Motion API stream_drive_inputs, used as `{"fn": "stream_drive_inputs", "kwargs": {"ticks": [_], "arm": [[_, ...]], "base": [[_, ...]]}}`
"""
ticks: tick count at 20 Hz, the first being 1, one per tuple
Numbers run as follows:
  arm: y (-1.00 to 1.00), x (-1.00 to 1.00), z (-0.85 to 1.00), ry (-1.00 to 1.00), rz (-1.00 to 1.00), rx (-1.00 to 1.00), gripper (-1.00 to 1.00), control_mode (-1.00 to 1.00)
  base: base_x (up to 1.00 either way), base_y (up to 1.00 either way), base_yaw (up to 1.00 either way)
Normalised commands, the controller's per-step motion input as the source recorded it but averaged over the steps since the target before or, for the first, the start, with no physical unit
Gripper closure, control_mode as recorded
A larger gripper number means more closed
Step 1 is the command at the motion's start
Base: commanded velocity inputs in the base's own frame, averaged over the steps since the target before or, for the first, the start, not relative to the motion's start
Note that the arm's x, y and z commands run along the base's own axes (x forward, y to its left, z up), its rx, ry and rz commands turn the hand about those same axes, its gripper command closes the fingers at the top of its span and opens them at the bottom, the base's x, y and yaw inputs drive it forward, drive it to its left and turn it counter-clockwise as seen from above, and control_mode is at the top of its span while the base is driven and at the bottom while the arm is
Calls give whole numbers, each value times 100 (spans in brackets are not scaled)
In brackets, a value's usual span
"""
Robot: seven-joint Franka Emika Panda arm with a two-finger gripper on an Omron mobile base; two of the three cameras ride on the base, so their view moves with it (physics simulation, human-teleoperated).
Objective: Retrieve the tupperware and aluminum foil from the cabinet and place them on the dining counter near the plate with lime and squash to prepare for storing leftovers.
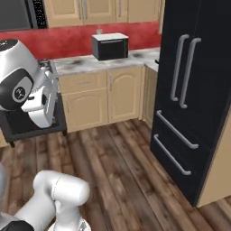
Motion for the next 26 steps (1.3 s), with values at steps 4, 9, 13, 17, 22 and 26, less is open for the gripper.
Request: {"fn": "stream_drive_inputs", "kwargs": {"ticks": [4, 9, 13, 17, 22, 26], "arm": [[0, 0, 0, 0, 0, 0, -100, 100], [0, 0, 0, 0, 0, 0, -100, 100], [0, 0, 0, 0, 0, 0, -100, 100], [0, 0, 0, 0, 0, 0, -100, 100], [0, 0, 0, 0, 0, 0, -100, 100], [0, 0, 0, 0, 0, 0, -100, 100]], "base": [[100, 75, -28], [100, 73, -28], [100, 71, -28], [100, 68, -30], [100, 63, -32], [100, 55, -33]]}}
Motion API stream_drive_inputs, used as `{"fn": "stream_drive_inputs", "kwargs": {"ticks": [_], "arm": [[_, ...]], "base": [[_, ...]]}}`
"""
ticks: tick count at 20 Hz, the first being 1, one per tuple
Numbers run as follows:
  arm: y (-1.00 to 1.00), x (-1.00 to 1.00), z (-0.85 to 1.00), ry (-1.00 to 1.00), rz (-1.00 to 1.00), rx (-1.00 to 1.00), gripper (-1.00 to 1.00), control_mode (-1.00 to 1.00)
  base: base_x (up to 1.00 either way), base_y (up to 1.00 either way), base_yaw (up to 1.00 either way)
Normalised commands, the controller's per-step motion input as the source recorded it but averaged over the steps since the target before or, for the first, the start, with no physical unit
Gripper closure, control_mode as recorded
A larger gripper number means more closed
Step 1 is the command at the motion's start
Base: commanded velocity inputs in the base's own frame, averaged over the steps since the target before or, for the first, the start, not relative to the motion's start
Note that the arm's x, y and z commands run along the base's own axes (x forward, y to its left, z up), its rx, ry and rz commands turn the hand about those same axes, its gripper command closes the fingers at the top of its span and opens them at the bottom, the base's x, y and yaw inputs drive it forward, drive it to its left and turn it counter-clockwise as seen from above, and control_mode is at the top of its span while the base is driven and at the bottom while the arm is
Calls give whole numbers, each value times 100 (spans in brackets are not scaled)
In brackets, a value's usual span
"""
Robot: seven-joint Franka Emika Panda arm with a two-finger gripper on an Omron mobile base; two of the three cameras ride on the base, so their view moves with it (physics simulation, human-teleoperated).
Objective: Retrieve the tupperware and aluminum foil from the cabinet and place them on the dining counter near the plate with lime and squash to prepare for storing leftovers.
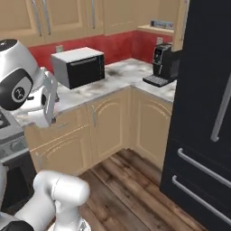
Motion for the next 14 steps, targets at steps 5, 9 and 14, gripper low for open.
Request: {"fn": "stream_drive_inputs", "kwargs": {"ticks": [5, 9, 14], "arm": [[0, 0, 0, 0, 0, 0, -100, 100], [0, 0, 0, 0, 0, 0, -100, 100], [0, 0, 0, 0, 0, 0, -100, 100]], "base": [[100, 46, -35], [100, 9, -35], [100, 0, -33]]}}
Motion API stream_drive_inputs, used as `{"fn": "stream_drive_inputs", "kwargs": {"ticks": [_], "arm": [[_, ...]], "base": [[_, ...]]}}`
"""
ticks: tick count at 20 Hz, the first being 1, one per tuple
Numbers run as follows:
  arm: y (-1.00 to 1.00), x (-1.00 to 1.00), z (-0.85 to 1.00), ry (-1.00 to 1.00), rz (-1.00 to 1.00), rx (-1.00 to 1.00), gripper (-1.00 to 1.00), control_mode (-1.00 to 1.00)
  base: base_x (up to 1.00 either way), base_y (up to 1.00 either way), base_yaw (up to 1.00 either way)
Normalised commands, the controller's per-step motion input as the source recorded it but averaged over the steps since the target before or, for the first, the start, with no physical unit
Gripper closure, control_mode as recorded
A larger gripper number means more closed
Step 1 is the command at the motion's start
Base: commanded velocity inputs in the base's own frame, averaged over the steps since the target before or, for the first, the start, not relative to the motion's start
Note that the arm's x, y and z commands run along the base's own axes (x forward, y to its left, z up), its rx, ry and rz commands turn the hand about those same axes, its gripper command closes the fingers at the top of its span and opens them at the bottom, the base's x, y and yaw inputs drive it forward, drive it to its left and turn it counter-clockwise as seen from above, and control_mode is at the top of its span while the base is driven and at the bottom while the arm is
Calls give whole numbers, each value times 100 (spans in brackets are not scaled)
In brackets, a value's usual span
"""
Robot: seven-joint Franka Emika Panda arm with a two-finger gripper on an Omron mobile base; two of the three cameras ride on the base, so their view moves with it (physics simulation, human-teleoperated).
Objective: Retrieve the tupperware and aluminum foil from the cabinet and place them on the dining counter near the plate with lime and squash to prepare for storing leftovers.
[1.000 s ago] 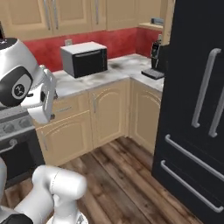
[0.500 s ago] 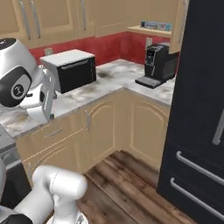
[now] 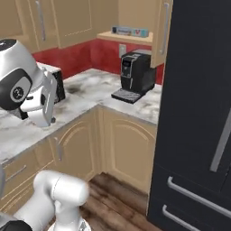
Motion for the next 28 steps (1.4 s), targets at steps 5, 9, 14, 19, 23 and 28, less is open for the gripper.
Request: {"fn": "stream_drive_inputs", "kwargs": {"ticks": [5, 9, 14, 19, 23, 28], "arm": [[0, 0, 0, 0, 0, 0, -100, 100], [0, 0, 0, 0, 0, 0, -100, 100], [0, 0, 0, 0, 0, 0, -100, 100], [0, 0, 0, 0, 0, 0, -100, 100], [0, 0, 0, 0, 0, 0, -100, 100], [0, 0, 0, 0, 0, 0, -100, 100]], "base": [[98, 3, -31], [92, 33, -26], [89, 39, -24], [81, 8, -27], [78, 0, -29], [66, 25, -23]]}}
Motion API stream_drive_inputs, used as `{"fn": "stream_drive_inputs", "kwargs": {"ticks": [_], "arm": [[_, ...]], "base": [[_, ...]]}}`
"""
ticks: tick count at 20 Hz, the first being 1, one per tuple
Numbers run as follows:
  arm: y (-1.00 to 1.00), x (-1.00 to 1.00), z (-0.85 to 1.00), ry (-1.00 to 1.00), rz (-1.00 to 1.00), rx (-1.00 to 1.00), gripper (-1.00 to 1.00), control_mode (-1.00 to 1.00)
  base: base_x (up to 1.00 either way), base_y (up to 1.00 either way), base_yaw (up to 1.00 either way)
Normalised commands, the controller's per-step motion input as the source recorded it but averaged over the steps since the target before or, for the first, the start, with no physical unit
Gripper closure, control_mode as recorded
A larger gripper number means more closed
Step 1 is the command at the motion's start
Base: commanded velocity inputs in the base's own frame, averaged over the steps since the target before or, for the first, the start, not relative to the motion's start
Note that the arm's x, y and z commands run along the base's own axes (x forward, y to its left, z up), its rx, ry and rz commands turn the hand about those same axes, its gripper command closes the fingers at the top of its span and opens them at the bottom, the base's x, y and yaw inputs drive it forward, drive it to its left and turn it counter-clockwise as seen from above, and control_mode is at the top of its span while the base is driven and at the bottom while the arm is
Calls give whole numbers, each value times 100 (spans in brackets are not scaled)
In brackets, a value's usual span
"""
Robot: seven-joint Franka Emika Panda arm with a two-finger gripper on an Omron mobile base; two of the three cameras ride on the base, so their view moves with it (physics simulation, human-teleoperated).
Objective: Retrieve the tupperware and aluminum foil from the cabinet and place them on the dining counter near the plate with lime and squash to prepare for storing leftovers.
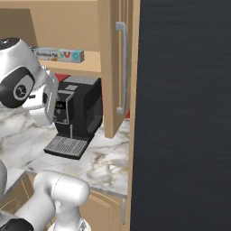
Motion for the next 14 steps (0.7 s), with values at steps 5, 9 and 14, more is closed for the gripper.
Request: {"fn": "stream_drive_inputs", "kwargs": {"ticks": [5, 9, 14], "arm": [[0, 0, 0, 0, 0, 0, -100, 100], [1, 0, -3, -4, -1, 0, -100, -100], [25, -2, -6, -7, 0, 1, -100, -100]], "base": [[15, 26, -11], [0, 0, 0], [0, 0, 0]]}}
